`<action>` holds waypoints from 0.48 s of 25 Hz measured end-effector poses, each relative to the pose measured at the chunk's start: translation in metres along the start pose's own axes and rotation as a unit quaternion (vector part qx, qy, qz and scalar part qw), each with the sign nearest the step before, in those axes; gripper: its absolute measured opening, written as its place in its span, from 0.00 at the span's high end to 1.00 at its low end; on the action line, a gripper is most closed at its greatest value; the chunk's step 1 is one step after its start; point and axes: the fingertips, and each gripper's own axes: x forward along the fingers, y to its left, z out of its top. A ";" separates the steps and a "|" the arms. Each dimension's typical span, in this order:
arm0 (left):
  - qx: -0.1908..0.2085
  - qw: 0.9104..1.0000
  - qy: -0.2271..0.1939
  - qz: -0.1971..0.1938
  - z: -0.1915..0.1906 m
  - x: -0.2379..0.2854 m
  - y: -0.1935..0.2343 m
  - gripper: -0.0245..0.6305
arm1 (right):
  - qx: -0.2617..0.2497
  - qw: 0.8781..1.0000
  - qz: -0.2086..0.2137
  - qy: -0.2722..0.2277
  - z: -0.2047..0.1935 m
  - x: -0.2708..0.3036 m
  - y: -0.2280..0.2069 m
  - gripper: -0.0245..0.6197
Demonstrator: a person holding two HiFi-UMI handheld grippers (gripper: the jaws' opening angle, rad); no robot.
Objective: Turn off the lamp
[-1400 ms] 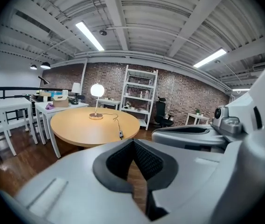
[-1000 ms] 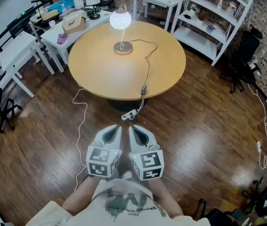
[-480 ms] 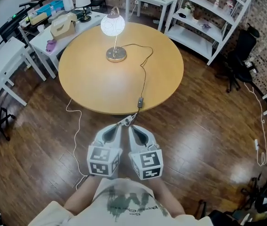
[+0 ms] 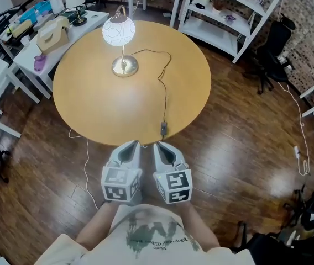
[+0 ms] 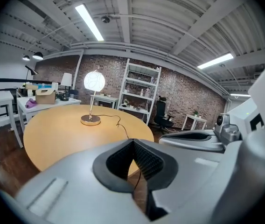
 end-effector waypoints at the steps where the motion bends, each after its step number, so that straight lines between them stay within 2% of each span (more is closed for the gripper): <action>1: -0.001 1.000 0.004 -0.004 0.000 0.005 0.004 0.96 | 0.001 1.000 -0.007 0.006 -0.003 0.006 -0.003 0.96; 12: 0.000 0.996 0.041 -0.076 -0.011 0.056 0.023 0.96 | 0.019 0.995 -0.079 0.051 -0.028 0.055 -0.045 0.96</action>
